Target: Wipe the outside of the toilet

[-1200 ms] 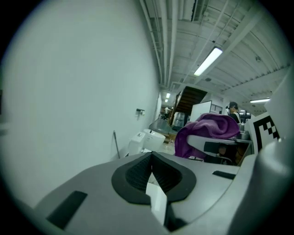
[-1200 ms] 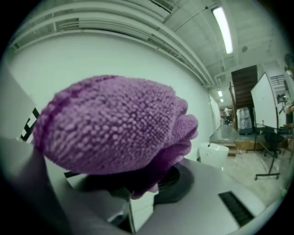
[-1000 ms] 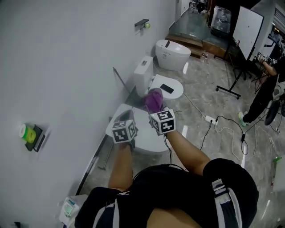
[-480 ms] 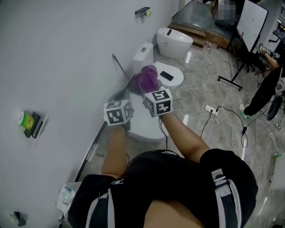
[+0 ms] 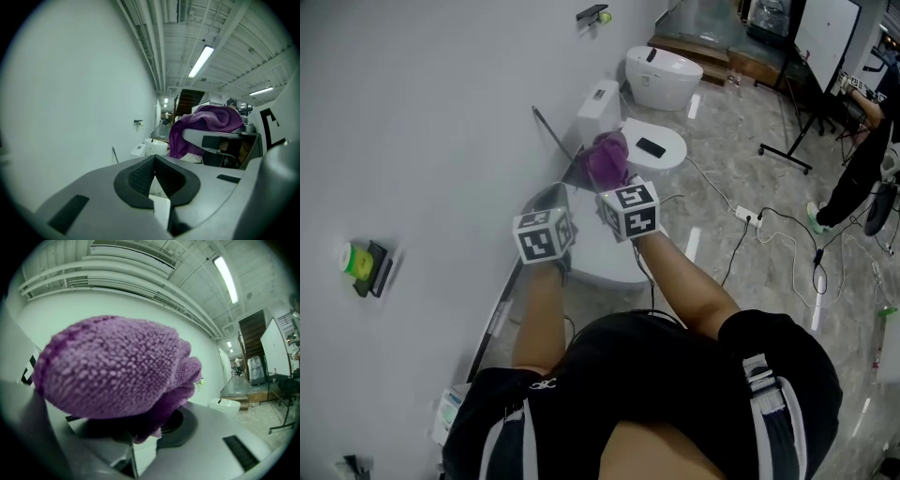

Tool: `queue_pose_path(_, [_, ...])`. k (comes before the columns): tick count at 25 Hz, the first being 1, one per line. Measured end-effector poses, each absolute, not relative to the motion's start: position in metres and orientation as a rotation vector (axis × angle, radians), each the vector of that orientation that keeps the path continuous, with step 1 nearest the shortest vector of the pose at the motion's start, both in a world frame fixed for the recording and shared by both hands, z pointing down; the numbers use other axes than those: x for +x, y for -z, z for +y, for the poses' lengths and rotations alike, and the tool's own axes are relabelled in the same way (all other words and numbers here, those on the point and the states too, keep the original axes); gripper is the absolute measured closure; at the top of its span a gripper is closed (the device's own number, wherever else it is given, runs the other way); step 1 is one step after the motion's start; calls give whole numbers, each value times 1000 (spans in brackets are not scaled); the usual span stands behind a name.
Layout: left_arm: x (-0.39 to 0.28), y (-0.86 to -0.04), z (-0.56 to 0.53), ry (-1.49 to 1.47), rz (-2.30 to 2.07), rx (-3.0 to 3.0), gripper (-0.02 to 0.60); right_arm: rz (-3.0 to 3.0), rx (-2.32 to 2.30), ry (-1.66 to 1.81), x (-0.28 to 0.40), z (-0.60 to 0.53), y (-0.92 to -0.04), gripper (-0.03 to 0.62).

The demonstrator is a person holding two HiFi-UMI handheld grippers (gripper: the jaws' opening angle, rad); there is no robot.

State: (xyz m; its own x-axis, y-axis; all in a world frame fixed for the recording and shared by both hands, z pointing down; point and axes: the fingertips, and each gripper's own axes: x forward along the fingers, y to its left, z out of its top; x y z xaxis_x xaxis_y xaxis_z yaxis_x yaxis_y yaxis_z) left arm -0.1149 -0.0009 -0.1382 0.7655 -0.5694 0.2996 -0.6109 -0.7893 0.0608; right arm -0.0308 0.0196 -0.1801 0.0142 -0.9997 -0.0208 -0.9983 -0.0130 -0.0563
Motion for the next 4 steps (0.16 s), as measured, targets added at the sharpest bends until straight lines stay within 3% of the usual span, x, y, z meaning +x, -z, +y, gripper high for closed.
queue_pose_path(4, [-126,136,-11,-401,-929,2807,571,2171,-2204,26,-43,9,181,534])
